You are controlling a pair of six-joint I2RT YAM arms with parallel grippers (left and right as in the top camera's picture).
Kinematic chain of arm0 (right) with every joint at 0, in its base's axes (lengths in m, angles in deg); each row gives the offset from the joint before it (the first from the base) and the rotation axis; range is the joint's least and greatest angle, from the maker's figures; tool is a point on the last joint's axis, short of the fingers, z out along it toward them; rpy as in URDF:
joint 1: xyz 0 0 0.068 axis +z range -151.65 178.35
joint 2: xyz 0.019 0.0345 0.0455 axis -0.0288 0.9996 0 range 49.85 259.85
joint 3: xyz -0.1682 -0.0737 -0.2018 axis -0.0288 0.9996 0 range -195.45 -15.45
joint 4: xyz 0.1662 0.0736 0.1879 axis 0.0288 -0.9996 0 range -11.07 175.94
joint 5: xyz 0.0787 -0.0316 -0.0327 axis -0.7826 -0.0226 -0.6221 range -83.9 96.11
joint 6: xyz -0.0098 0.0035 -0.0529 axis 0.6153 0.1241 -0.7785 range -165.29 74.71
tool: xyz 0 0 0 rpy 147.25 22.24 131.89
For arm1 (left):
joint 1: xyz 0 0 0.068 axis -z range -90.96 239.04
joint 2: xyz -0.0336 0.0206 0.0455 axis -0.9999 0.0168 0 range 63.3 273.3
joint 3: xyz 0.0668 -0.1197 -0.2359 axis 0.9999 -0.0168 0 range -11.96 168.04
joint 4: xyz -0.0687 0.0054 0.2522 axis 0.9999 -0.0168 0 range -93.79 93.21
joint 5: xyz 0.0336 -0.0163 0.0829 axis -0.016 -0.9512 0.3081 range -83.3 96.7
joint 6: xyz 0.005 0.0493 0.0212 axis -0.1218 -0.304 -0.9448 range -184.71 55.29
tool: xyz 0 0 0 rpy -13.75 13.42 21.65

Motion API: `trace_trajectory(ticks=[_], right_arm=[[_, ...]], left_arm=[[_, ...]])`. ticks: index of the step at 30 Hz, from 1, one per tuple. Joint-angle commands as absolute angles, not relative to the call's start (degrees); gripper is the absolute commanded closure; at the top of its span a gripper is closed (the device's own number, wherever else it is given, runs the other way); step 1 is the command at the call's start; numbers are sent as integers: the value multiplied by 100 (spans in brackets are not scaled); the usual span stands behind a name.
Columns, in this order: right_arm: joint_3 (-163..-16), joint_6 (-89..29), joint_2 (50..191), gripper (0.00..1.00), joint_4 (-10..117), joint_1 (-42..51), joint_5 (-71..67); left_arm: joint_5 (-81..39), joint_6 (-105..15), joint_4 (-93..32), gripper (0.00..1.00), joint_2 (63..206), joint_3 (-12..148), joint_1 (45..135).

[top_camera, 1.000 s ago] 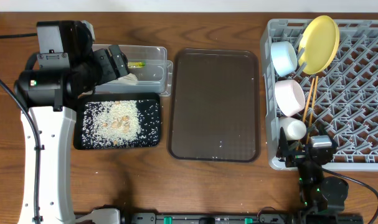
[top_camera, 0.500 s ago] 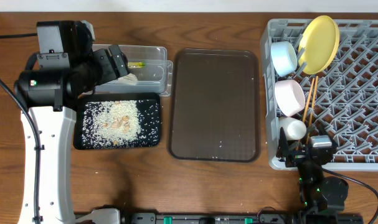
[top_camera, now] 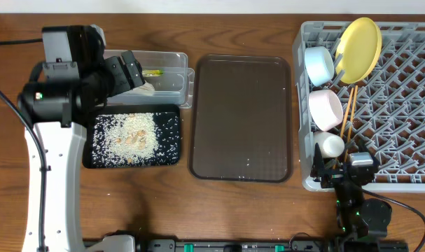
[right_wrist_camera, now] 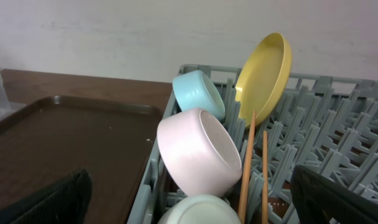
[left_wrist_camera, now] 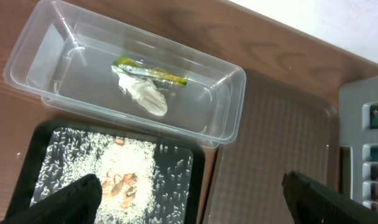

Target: Sort waste into correct bins and load items into the dishwasher rack

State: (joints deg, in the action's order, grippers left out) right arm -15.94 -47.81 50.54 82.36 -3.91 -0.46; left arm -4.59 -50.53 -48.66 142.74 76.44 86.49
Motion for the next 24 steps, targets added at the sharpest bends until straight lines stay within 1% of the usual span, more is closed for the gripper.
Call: trace_trajectory(ticks=[1, 7, 12, 16, 18, 24], right_arm=[[-1574, -4750, 5013, 1, 8225, -284, 6], [-1574, -4750, 5013, 1, 8225, -284, 6], [-1574, -4750, 5013, 1, 8225, -284, 8], [-1574, -4750, 5013, 1, 8225, -284, 6], [-1574, -4750, 5013, 1, 8225, -284, 6], [-1574, -4750, 5013, 1, 8225, -284, 6]], left_arm=[[-312, -5254, -3948, 4, 13588, 6752, 8627], [-312, -5637, -1590, 4, 11737, 4326, 8625], [-308, -6074, -357, 4, 10010, 2385, 8625], [-286, -6151, 524, 4, 8762, 1017, 8627], [-310, -6146, 744, 4, 8218, 475, 8640], [-308, -6144, 718, 4, 7064, -513, 8719]])
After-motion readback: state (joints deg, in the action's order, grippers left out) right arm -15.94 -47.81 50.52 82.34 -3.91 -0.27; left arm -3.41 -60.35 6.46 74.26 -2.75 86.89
